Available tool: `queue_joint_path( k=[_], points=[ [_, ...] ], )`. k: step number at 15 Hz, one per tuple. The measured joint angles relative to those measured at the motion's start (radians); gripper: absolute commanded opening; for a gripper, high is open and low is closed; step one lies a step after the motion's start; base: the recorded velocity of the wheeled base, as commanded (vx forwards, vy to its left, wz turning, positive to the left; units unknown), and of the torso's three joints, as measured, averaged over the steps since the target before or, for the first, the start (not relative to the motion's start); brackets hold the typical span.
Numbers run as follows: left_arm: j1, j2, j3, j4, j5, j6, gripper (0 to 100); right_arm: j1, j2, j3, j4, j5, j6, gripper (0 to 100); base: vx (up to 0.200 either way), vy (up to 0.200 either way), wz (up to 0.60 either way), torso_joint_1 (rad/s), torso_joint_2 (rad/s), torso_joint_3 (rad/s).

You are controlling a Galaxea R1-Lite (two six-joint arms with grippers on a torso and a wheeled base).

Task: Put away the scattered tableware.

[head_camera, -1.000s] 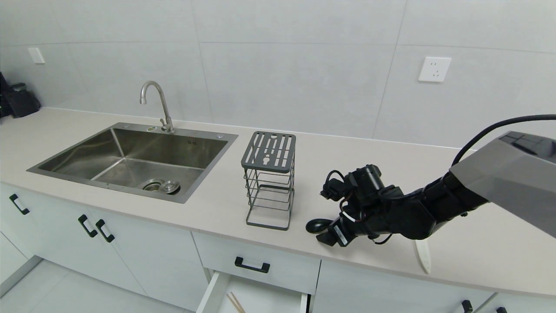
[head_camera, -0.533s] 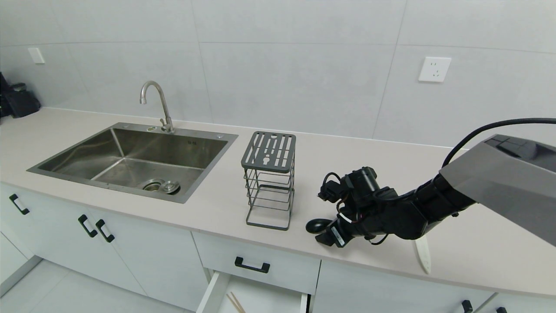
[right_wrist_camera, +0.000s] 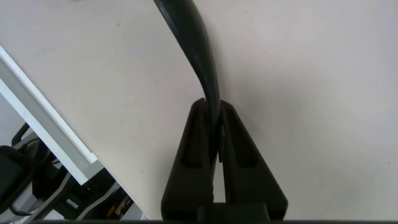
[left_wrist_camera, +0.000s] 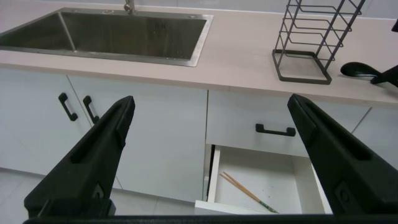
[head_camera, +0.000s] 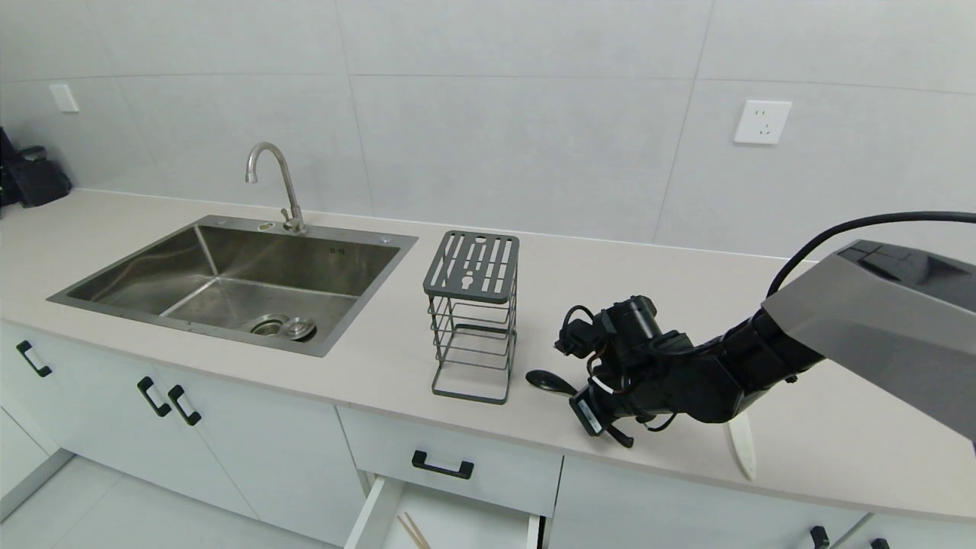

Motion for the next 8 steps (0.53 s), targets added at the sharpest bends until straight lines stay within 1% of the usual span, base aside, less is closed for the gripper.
queue_joint_path(
  k=[8],
  points=[
    [0.000, 0.000, 0.000, 0.000, 0.000, 0.000, 100, 0.046, -0.069, 0.013, 0.007, 0.003, 0.000, 0, 0.000, 0.000, 0.00, 0.000, 0.00, 0.000]
  ],
)
